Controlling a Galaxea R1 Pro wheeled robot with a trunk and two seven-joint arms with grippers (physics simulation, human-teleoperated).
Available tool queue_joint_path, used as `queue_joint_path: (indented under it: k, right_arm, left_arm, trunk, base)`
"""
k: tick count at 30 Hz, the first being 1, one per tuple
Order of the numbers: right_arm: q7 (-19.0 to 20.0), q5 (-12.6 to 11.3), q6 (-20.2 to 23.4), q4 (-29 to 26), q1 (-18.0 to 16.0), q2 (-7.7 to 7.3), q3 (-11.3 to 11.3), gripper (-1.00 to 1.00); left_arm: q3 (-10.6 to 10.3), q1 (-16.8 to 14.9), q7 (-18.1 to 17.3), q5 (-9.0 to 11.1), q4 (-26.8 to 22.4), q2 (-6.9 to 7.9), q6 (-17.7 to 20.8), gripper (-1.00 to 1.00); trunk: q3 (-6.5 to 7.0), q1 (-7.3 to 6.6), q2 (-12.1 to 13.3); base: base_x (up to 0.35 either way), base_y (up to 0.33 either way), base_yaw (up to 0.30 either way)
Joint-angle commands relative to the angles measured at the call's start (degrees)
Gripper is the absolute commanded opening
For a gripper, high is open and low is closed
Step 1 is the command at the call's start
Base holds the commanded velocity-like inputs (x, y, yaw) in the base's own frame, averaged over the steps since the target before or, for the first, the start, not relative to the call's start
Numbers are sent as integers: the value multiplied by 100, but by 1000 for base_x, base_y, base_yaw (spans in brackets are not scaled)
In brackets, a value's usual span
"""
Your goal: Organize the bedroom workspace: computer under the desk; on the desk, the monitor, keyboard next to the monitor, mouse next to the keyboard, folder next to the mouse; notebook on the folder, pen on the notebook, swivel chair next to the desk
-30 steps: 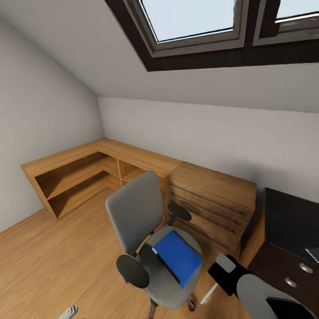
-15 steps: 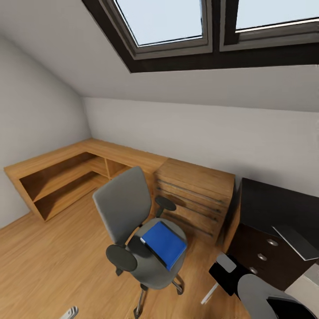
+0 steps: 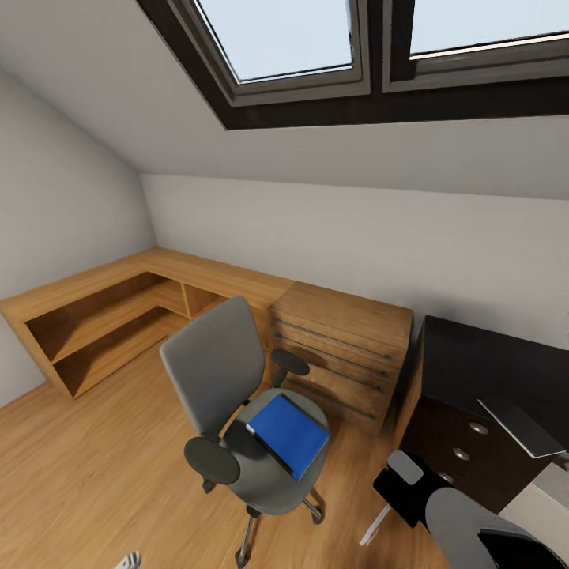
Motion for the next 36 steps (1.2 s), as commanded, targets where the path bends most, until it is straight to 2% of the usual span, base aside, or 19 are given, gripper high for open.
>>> queue_joint_path:
  k: [1, 4, 5, 11, 18, 22, 23, 29, 36]
  right_arm:
    - [-28, 31, 135, -63, -2, -6, -45, -100]
    - [-29, 83, 470, -334, -2, -28, -44, -100]
    - [-29, 133, 707, -589, -2, -40, -45, -100]
    - [-36, 350, 1335, -1263, -2, -60, -50, -100]
    - [-41, 491, 1616, -1626, -2, -74, -59, -100]
    - [-91, 497, 1790, -1863, -2, -162, -81, -100]
    - [-132, 479, 1951, -2011, -2, -218, -98, -100]
    - [-144, 464, 2409, -2758, -2, -294, -88, -100]
    - [-96, 526, 2505, -3246, -2, -371, -20, -100]
  left_arm:
    - [24, -4, -12, 37, 0, -4, 41, 100]
    - [7, -4, -12, 37, 15, -13, 41, 100]
    - [-10, -4, -12, 36, 21, -25, 41, 100]
    - [-52, -4, -12, 36, 29, -51, 37, 100]
    - [-63, -4, -12, 36, 31, -58, 33, 100]
    - [-64, -4, -12, 40, 38, -59, 33, 100]
    - [-64, -4, -12, 40, 51, -59, 33, 100]
    - [-97, -4, -12, 37, 141, -60, 3, 100]
    - [-281, -4, -12, 43, 190, -60, -382, 100]
  trunk:
    - [-11, 3, -10]
    - [-11, 3, -10]
    - [-11, 3, -10]
    - [-11, 3, -10]
    - [-11, 3, -10]
    - [-11, 3, -10]
    - [-11, 3, -10]
    - [-11, 3, -10]
    - [-11, 3, -10]
  base:
    - [-1, 0, -7]
    - [-1, 0, -4]
    - [0, 0, -2]
    - [0, 0, -1]
    - [0, 0, 0]
    - [0, 0, 0]
    - [0, 0, 0]
    - [0, 0, 0]
    - [0, 0, 0]
